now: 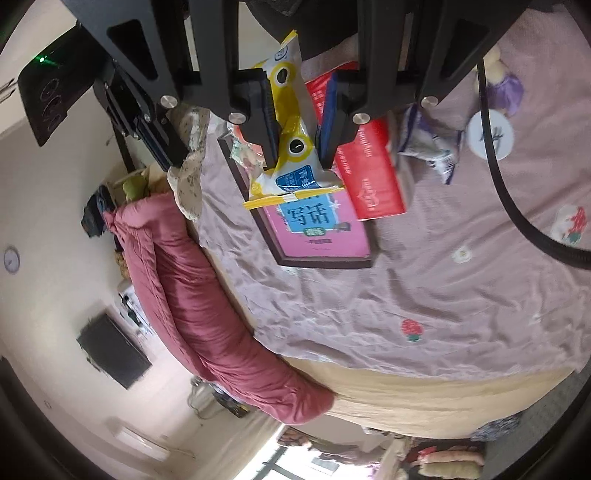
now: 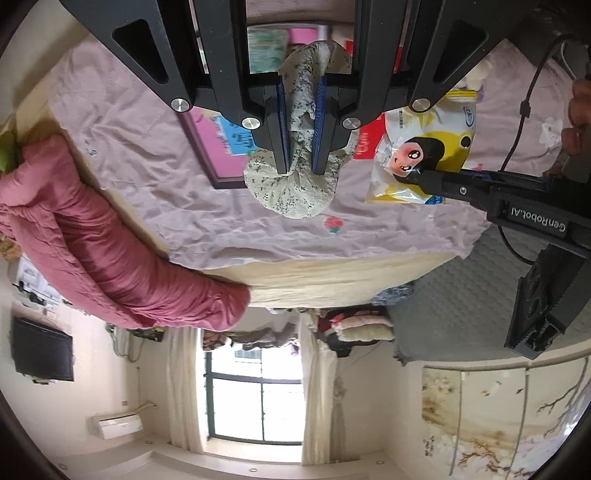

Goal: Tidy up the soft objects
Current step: 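Lift and carry the wipe pack and scrunchie over the pink tray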

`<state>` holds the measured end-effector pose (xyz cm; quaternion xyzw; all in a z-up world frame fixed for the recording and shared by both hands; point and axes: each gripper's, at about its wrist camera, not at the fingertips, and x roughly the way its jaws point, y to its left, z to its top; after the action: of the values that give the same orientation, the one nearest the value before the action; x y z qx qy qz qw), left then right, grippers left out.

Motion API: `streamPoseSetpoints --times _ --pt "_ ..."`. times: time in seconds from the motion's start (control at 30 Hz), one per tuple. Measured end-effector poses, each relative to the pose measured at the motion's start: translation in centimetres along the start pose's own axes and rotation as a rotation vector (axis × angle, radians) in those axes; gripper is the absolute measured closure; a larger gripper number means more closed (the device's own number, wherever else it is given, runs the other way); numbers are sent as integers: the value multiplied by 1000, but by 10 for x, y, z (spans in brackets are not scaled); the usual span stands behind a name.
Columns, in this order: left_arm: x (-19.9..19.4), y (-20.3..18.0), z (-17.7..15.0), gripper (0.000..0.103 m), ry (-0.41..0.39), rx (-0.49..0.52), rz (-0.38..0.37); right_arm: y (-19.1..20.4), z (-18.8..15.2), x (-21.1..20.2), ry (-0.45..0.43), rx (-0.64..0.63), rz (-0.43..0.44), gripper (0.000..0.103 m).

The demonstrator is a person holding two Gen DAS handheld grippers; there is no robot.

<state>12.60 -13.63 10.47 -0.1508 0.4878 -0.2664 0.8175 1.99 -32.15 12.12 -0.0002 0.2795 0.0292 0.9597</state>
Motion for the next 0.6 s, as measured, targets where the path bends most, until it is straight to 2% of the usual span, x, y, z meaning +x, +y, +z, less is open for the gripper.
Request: streamPoseSetpoints --times 0.23,0.6 --pt "19 -33 -1 81 3 104 53 -25 2 -5 -5 23 -45 91" --pt "55 -54 -9 81 32 180 109 -46 -3 3 14 40 -66 91"
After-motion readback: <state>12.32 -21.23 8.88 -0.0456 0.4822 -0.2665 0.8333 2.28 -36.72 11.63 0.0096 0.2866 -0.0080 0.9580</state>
